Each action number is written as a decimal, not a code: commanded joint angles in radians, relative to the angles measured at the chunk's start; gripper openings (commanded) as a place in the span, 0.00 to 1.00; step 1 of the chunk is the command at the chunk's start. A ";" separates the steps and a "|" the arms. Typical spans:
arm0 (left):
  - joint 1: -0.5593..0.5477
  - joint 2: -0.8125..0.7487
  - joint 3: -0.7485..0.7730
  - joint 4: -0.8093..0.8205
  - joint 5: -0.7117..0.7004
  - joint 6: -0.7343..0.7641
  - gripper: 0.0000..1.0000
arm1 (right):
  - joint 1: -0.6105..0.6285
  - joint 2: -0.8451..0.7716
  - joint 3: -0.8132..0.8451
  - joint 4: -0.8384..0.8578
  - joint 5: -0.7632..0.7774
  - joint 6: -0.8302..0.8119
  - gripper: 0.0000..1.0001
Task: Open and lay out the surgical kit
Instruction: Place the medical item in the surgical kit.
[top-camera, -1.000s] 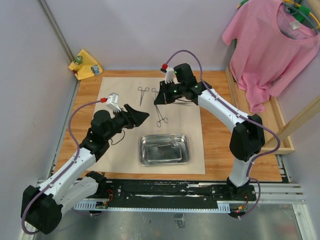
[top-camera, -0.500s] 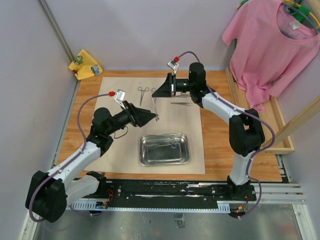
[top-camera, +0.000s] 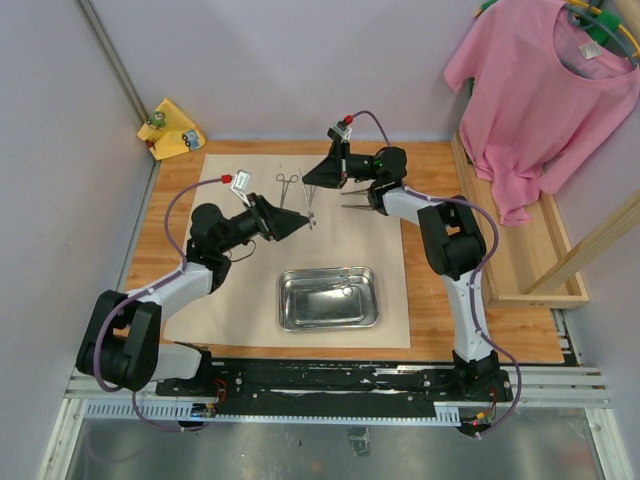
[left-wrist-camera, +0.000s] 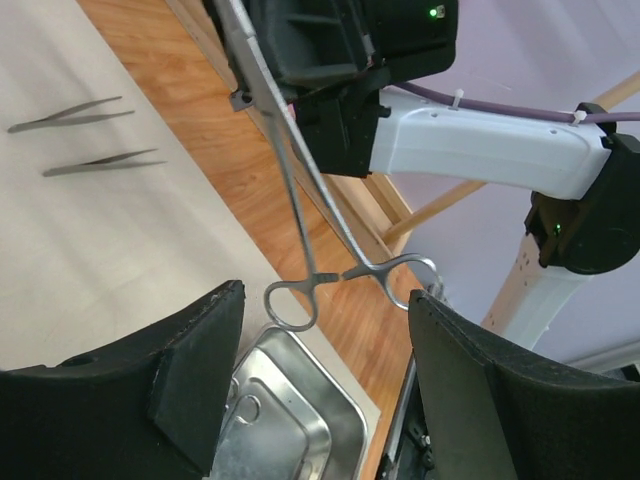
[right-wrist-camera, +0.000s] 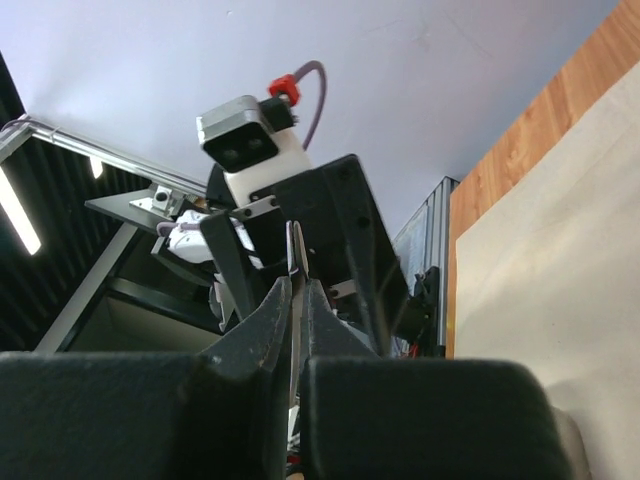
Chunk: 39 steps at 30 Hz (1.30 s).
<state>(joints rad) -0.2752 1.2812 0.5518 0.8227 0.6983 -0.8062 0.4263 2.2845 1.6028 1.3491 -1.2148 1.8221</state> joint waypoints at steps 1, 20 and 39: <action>0.007 0.071 0.044 0.143 0.064 -0.032 0.71 | -0.006 0.002 0.072 0.165 -0.020 0.094 0.01; 0.025 0.114 0.052 0.239 0.103 -0.149 0.70 | 0.000 0.034 0.042 0.133 -0.031 0.038 0.01; 0.021 0.271 0.109 0.321 0.117 -0.235 0.69 | 0.027 0.036 0.033 0.066 -0.035 -0.033 0.01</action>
<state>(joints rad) -0.2573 1.5318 0.6247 1.0939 0.8024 -1.0325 0.4339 2.3169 1.6428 1.4002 -1.2316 1.8187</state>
